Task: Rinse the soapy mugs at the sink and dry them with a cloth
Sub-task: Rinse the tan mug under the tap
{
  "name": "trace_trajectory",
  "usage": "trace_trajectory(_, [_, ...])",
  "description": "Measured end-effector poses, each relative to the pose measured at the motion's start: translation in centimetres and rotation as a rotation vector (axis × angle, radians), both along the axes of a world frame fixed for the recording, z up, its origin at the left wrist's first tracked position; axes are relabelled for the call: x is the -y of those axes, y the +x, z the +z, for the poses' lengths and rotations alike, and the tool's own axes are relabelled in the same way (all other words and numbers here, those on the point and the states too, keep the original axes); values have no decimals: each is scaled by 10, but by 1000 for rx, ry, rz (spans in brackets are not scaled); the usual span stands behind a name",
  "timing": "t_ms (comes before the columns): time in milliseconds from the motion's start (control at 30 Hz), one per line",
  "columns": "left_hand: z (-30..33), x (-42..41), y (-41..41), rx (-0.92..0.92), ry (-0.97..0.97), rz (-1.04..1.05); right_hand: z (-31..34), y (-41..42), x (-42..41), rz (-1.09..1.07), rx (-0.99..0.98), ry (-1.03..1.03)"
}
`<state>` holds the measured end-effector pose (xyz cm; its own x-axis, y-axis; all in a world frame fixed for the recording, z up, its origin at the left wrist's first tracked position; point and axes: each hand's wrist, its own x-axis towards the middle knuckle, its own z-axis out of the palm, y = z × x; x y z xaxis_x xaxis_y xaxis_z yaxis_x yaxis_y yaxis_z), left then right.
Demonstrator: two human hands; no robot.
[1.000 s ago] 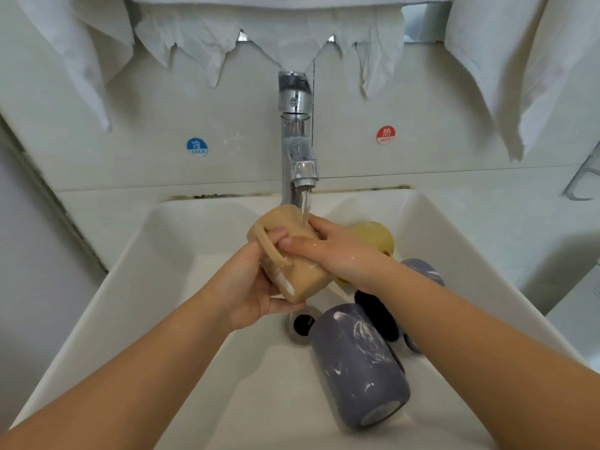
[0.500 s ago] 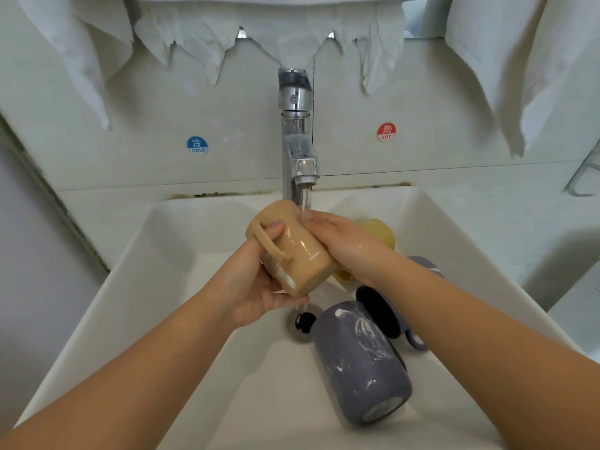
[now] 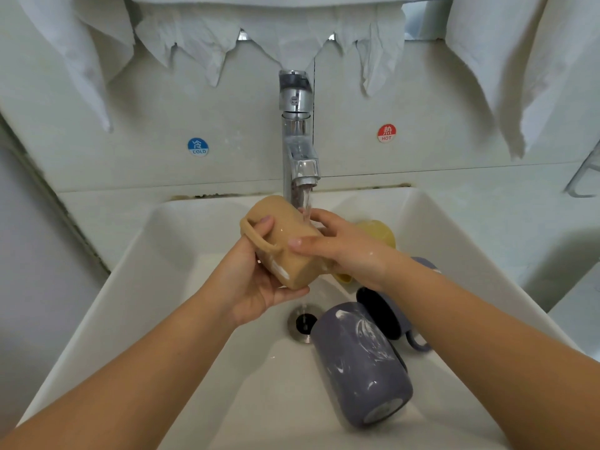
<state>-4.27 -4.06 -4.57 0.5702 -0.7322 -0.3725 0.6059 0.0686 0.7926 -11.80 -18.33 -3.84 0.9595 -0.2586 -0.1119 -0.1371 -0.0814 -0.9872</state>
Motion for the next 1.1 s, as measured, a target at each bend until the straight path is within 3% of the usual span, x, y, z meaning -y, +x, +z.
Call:
trace_trajectory(100, [-1, 2, -2, -5, 13, 8, 2, 5, -5, -142, 42, -89])
trace_trajectory(167, [-2, 2, -2, -7, 16, 20, 2, 7, -4, -194, 41, -40])
trace_trajectory(300, [0, 0, 0, -8, -21, 31, 1, 0, 5, 8, 27, 154])
trace_trajectory(367, [1, -1, 0, -16, -31, 45, -1, 0, 5, 63, 2, 77])
trace_trajectory(467, [3, 0, -2, -19, -14, 78, -4, 7, -4, -20, -6, -73])
trace_trajectory(567, [2, 0, -3, -17, -3, 105, 0, 8, -8, -129, -3, -67])
trace_trajectory(667, [3, 1, -3, 3, -4, 109, 2, 2, -7, -87, 14, 11])
trace_trajectory(833, [4, 1, -4, -2, -4, 114, -1, 1, -10, -93, 23, -100])
trace_trajectory(900, [2, 2, -3, 64, 49, 96, 2, 2, -11, -163, 33, -107])
trace_trajectory(1100, [2, -1, 9, 493, 295, 161, 6, 3, 2, -238, -94, 149])
